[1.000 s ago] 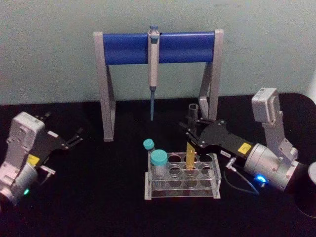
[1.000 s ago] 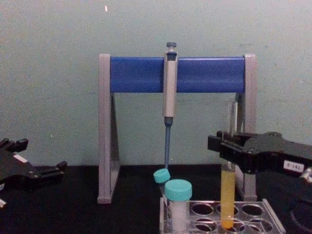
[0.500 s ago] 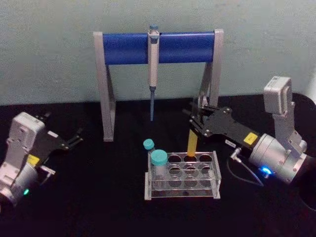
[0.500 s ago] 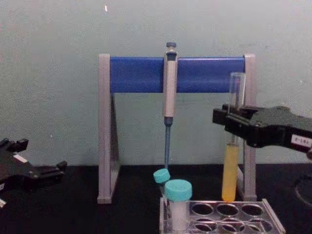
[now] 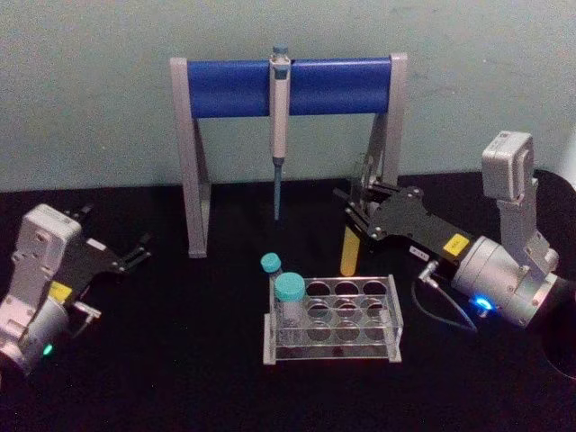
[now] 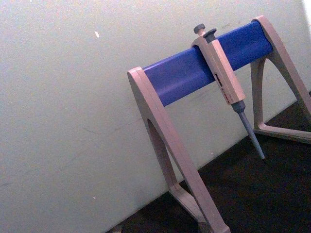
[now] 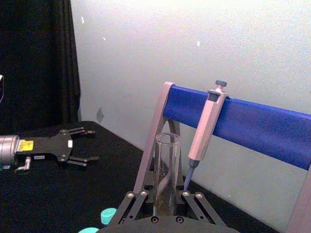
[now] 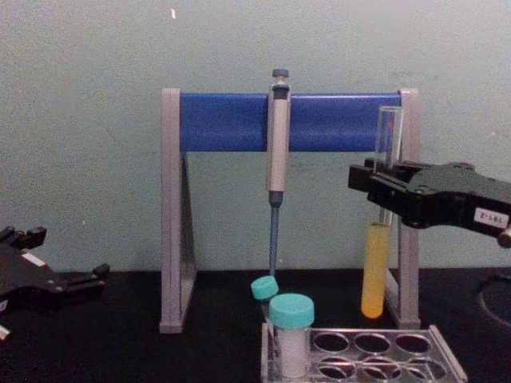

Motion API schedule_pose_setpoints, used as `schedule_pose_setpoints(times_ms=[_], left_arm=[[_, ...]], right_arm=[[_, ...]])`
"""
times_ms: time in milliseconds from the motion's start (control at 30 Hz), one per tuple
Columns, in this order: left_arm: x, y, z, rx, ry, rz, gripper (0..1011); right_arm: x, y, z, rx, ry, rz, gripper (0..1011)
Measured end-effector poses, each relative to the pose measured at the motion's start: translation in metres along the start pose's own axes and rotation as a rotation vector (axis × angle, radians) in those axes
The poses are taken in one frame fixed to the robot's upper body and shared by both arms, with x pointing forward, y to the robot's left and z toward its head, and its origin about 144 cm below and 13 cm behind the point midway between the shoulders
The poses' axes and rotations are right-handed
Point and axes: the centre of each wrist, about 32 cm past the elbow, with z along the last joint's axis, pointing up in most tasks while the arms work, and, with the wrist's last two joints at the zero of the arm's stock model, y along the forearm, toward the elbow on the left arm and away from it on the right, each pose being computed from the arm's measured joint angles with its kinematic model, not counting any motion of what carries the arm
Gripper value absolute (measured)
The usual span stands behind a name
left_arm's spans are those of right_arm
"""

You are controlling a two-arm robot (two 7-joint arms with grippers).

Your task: Pick up the test tube from the test tube rack, shake it, then place it back into the test tube rack.

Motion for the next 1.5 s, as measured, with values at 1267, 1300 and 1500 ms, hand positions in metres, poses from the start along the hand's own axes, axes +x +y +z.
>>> schedule_pose_setpoints(times_ms=[1267,1300,1500], left_arm=[[0.000,0.000,0.000,0.000,0.000,0.000,1010],[0.000,0.000,0.000,0.000,0.000,0.000,1010],[0.000,0.000,0.000,0.000,0.000,0.000,1010]], right_arm=[[-0.023,-0.023,0.003,-0.017,0.034,0.019,226],[-0.023,-0.021,0.002,-0.014,0.035,0.024,226],[-0.017,-0.004,-0.001,0.004,0.040,0.044,226]])
